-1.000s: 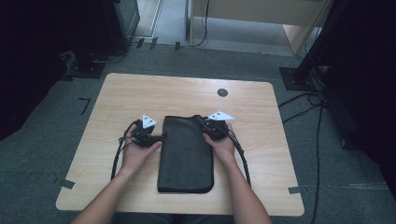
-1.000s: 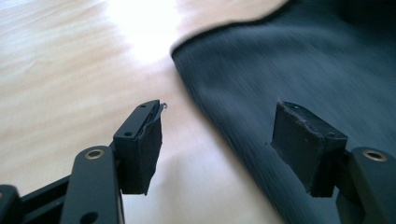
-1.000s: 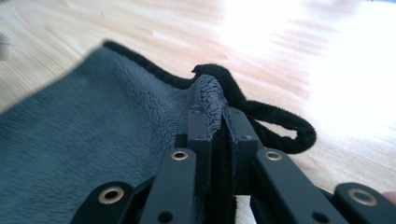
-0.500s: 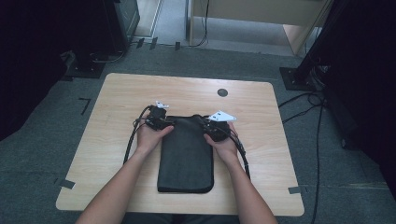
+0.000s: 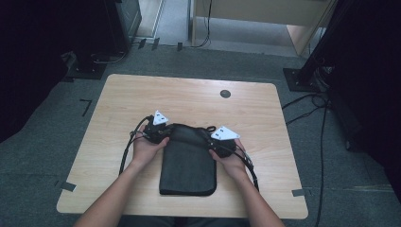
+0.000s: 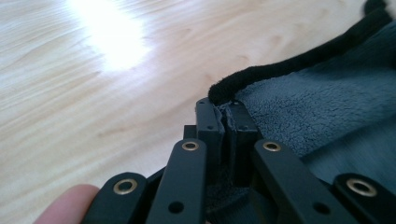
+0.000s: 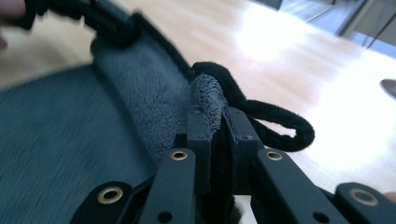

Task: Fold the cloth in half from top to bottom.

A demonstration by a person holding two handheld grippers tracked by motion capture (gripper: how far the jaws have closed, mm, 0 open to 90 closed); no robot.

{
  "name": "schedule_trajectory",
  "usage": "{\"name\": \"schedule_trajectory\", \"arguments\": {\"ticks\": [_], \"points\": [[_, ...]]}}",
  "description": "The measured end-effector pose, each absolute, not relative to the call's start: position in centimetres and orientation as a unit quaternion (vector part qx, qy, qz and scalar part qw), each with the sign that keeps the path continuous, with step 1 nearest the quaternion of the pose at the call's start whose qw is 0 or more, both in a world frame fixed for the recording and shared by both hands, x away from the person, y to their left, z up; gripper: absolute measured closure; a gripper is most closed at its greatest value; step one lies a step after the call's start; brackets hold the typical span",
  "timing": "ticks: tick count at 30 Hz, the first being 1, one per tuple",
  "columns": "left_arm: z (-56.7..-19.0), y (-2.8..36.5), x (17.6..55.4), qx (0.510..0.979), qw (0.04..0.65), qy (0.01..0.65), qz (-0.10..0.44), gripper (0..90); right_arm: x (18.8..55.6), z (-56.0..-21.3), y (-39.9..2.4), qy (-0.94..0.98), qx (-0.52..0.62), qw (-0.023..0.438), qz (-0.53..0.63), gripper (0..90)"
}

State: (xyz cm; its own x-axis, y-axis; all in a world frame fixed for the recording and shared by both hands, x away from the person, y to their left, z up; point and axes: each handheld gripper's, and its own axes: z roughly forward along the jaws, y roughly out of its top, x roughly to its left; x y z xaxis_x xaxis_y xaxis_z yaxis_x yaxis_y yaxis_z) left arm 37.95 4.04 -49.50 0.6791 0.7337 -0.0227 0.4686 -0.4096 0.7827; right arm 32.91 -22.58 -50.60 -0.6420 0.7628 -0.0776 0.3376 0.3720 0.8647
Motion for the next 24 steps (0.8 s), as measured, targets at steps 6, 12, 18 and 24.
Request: {"name": "schedule_trajectory", "arguments": {"ticks": [6, 12, 18, 24], "points": [[-49.9, 4.3, 36.6, 0.827, 0.404, 0.357, 0.162, 86.6, 31.5, -51.3, -22.5, 0.803, 0.334, 0.239, 0.432, 82.2], [-49.6, 4.3, 36.1, 0.826, 0.409, 0.352, 0.163, 86.4, 31.2, -51.5, -22.8, 0.801, 0.334, 0.236, 0.437, 82.2], [-47.7, 3.5, 38.6, 0.810, 0.420, 0.371, 0.175, 86.5, 33.6, -49.9, -23.3, 0.776, 0.374, 0.239, 0.448, 82.1], [-45.4, 3.2, 41.4, 0.794, 0.439, 0.374, 0.192, 86.1, 37.4, -47.4, -24.1, 0.734, 0.424, 0.237, 0.475, 81.0]]}}
